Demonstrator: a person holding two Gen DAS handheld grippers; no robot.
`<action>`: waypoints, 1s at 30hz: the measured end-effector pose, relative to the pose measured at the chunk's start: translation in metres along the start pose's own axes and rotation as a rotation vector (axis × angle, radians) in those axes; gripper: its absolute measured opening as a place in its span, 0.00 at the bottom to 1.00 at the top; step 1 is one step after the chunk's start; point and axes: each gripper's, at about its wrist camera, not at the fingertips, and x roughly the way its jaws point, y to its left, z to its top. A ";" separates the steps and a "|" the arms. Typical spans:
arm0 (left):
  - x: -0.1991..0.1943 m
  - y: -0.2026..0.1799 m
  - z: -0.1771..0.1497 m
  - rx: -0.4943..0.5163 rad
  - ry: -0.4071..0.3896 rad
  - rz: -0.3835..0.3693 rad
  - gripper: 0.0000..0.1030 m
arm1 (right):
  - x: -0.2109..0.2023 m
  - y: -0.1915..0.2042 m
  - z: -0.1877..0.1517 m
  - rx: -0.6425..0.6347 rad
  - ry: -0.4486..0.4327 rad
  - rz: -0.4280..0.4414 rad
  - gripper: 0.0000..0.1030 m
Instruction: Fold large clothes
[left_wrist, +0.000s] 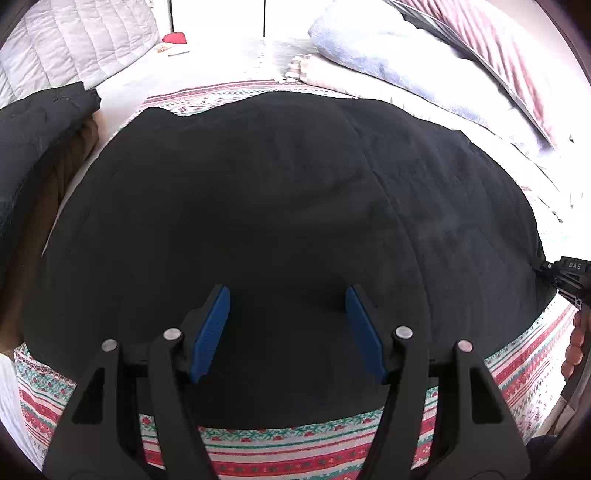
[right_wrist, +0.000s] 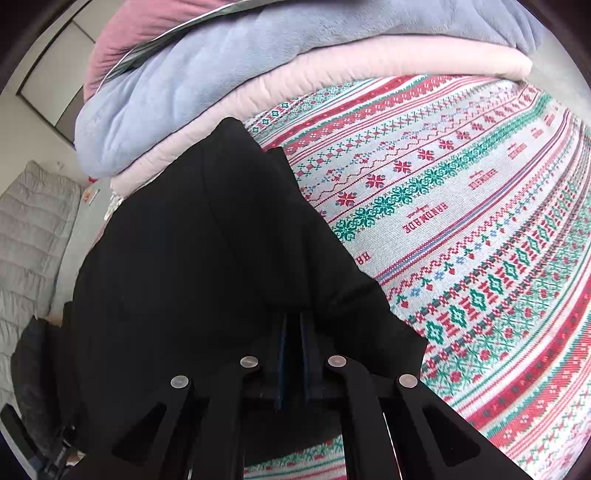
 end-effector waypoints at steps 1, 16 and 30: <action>-0.001 -0.001 -0.002 0.002 0.000 -0.002 0.64 | 0.000 0.001 0.000 -0.002 -0.003 0.002 0.04; 0.016 -0.059 -0.014 0.246 0.019 0.072 0.74 | -0.049 0.045 -0.010 -0.093 -0.074 0.172 0.56; 0.021 -0.063 0.032 0.202 0.014 0.107 0.80 | -0.020 0.078 -0.024 -0.113 0.035 0.229 0.63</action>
